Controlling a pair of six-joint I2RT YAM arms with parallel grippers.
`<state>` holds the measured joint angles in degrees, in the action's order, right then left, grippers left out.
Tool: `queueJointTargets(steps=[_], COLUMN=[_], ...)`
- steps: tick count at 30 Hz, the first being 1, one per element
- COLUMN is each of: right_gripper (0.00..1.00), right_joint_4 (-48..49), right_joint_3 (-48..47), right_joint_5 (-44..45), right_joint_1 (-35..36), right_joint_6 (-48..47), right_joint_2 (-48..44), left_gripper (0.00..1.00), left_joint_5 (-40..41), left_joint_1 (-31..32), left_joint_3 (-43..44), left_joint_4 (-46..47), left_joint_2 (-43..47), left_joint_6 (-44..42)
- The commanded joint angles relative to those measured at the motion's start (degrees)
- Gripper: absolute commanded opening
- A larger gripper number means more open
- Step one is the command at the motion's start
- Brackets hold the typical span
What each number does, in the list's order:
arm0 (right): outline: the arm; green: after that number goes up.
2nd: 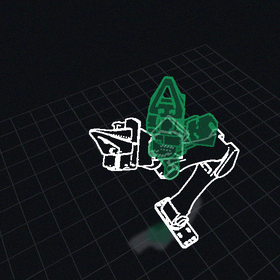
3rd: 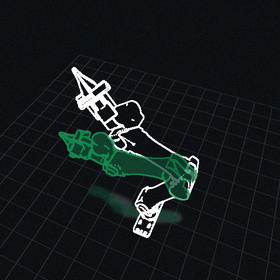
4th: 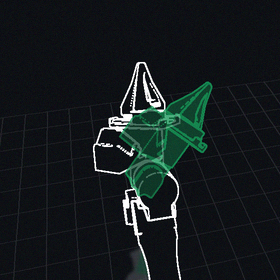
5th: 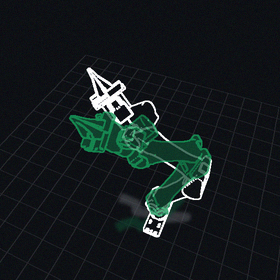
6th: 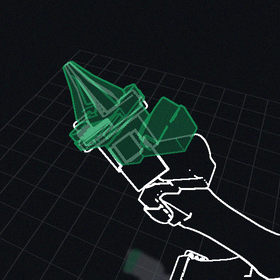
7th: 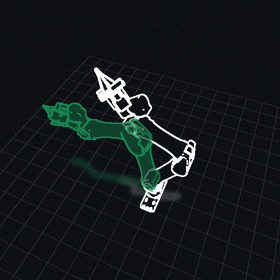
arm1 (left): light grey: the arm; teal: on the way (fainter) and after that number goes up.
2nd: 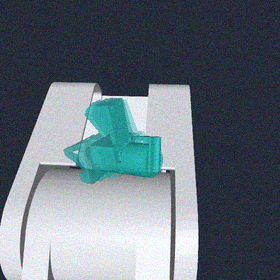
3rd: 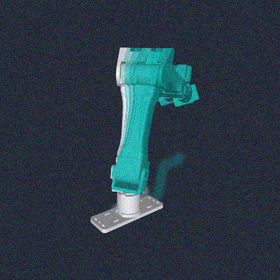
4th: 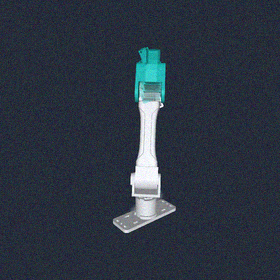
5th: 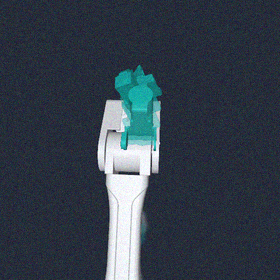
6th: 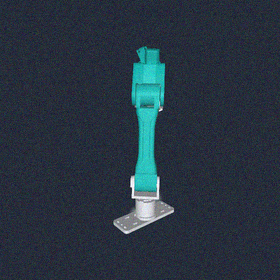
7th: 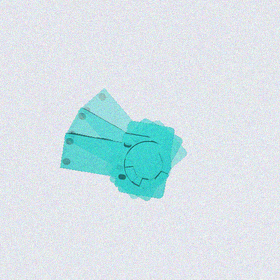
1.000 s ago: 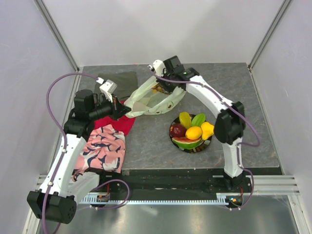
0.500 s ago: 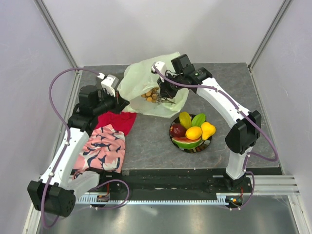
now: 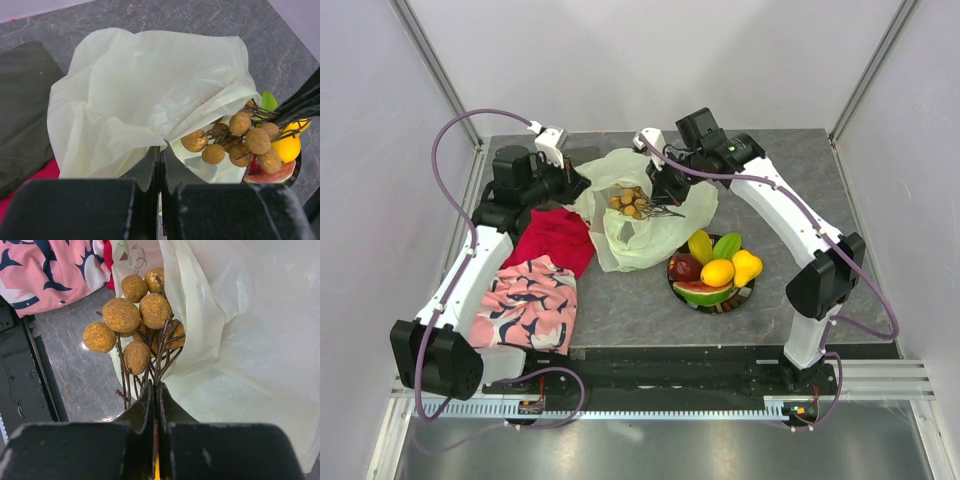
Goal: Take the fake fruits out of the plastic bag
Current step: Take out the fake fruit from the plastic bag.
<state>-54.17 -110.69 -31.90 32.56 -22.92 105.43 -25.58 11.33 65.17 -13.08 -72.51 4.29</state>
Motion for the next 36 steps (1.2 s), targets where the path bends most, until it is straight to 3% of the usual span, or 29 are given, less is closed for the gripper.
queueJointTargets(steps=[1,4,9,12,16,20,26,36], right_gripper=[0.0,0.0,0.0,0.02,0.04,0.1,0.11,0.0], right_joint_4=[-1.5,-0.9,8.6,14.2,14.0,11.2,5.1,-1.5], right_joint_3=[-2.9,0.8,8.2,4.8,-3.5,-4.0,-0.5,-1.2], right_joint_5=[-2.1,-6.5,-17.2,-24.8,-28.2,-30.2,-27.1,-19.4], right_joint_1=[-0.6,-0.6,-0.5,-0.3,-0.3,-0.1,1.2,1.6], right_joint_6=[-1.3,-1.4,10.9,18.2,21.2,19.8,12.0,3.6], right_joint_2=[-6.2,-9.6,-7.9,-2.5,5.8,7.3,3.2,-3.7], left_gripper=[0.02,0.02,0.02,0.02,0.02,0.02,0.02,0.02], left_joint_5=[0.2,-0.3,-7.7,-8.3,-5.0,0.7,5.0,5.9], left_joint_1=[0.2,0.2,0.2,0.3,0.1,-1.1,-4.9,-6.4], left_joint_3=[2.3,0.5,-0.9,-1.0,-0.7,0.9,4.9,5.7], left_joint_4=[2.9,3.5,6.0,6.5,6.9,7.0,8.1,8.2], left_joint_2=[0.4,0.6,0.9,0.7,1.0,0.4,-2.0,-4.7], left_joint_6=[1.2,2.7,7.0,10.2,12.0,13.0,14.6,15.0])
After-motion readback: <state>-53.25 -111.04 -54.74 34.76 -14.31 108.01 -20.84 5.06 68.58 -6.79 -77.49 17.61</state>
